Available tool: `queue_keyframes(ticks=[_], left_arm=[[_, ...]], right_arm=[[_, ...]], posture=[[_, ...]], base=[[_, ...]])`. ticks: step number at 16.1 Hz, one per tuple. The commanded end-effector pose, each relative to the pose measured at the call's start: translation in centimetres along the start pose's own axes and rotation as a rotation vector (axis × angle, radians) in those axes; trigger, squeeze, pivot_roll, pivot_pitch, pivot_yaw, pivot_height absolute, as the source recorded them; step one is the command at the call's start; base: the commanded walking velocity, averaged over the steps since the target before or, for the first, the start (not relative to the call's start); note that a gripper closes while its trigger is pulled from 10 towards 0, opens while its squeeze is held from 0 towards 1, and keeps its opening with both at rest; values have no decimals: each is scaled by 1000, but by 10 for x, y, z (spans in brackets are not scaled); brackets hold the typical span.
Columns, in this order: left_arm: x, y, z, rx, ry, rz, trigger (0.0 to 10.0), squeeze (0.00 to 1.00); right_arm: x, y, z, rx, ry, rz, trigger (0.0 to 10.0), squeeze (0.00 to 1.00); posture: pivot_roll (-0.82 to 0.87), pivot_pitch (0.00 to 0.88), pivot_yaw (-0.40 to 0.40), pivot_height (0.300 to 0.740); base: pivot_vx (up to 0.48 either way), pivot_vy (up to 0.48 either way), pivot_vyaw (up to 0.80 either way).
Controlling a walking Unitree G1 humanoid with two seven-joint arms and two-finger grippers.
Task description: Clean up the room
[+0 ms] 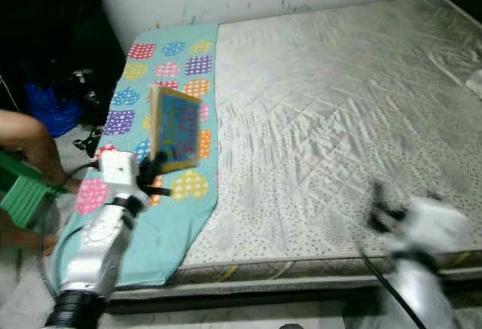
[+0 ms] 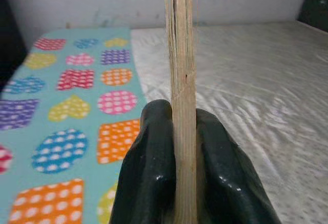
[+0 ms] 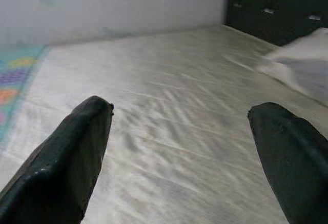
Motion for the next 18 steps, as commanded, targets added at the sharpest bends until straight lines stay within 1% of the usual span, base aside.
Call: queue_keyframes(ticks=[1,4,5,7,9,10,11,12,13,14,16,17,18], left_arm=[[-16,-5,14,67,31,55,10000,0],[-27,-16,18,92,75,115,10000,0],[-32,-23,20,109,96,151,10000,0],[-39,-31,25,133,116,197,10000,0],[-41,-35,28,137,132,211,10000,0],[-41,-38,27,135,153,216,10000,0],[-37,-42,31,146,174,216,10000,0],[-35,-44,33,154,177,215,10000,0],[-33,-47,33,157,186,210,10000,0],[-34,-52,32,151,185,209,10000,0],[-40,-59,31,140,181,221,10000,0],[-44,-65,28,122,182,229,10000,0],[-47,-69,26,109,186,231,10000,0]], right_arm=[[-18,5,1,4,11,62,10000,0],[-60,31,8,29,83,149,10000,0],[-86,42,15,44,114,202,10000,0],[-100,44,19,50,135,231,10000,0],[-103,44,17,39,136,238,10000,0],[-104,43,16,28,151,252,10000,0],[-107,44,20,35,188,272,10000,0],[-108,42,23,42,214,288,10000,0],[-107,39,25,53,209,297,10000,0],[-99,31,23,58,176,306,10000,0],[-84,18,7,28,116,299,10000,0],[-73,11,-2,4,84,268,10000,0],[-67,7,-7,-9,73,243,10000,0]], posture=[[-175,29,94,740],[-96,22,59,740],[-58,24,45,740],[-26,29,27,740],[-18,36,21,740],[-11,40,13,740],[2,49,10,740],[5,51,4,740],[18,50,-8,740],[26,45,-13,740],[13,35,-6,740],[6,30,-1,740],[-3,31,9,740]], base=[[0,0,0],[0,0,0],[0,0,0],[0,0,0],[0,0,0],[0,0,0],[0,0,0],[0,0,0],[0,0,0],[0,0,0],[0,0,0],[0,0,0],[0,0,0]])
Point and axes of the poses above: a point about 5 cm out from each wrist's last joint towards the gripper, its own y axis pointing out of the wrist towards the gripper, its own z axis along the axis of the wrist's last joint, x = y × z, the point moved 2 cm from there along y, pointing out of the wrist towards the gripper, and after that the axes turned 7 degrees about -y, right-handed, at the moved point
